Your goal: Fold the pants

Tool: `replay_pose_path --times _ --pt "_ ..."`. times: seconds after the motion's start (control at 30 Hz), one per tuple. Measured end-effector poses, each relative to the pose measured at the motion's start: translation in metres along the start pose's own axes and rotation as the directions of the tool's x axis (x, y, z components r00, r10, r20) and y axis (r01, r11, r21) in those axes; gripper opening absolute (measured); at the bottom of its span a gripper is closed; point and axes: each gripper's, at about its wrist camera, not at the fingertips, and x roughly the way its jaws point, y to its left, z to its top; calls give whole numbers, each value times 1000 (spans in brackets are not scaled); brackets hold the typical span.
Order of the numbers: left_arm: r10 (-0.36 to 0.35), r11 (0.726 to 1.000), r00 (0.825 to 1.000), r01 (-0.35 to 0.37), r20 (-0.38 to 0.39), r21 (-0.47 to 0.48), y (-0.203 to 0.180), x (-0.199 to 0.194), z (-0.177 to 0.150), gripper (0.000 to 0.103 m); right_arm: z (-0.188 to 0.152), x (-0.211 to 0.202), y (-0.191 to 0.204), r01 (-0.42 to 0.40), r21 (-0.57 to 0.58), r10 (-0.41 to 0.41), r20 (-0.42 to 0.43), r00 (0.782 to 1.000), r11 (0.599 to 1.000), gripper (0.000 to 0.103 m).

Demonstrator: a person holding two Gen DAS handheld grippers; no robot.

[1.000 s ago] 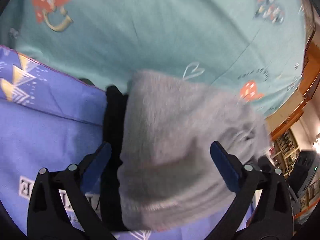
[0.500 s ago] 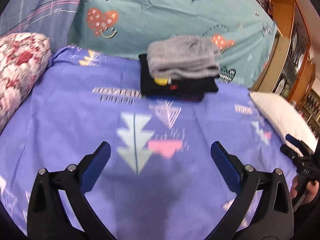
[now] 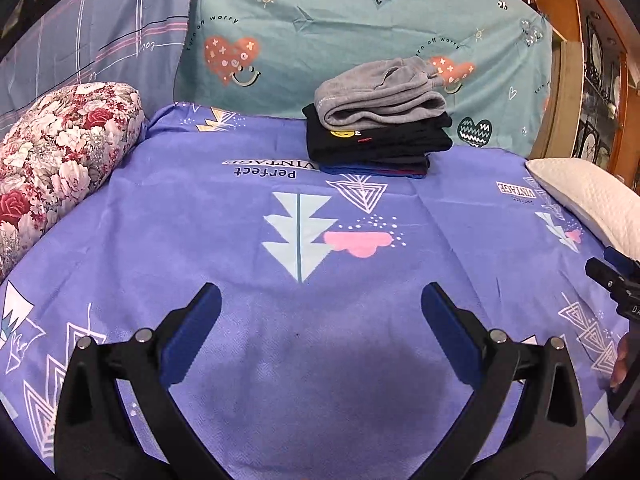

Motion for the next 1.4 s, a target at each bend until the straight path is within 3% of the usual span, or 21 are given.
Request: replay_pose_path --times 0.13,0.27,0.5,1.4 --pt "29 1000 1000 -29 -8 3 3 2 -2 101 -2 -9 2 10 -7 -9 42 999 1000 102" --pt "47 999 998 -47 -47 7 5 12 -2 101 -1 -4 -5 -10 19 10 11 1000 1000 102" --pt "84 996 995 -83 -46 14 5 13 -2 101 -1 1 -13 -11 47 11 -15 1000 999 102" --pt "125 991 991 -123 -48 45 2 13 -2 101 0 2 -18 2 53 -1 -16 1000 999 102"
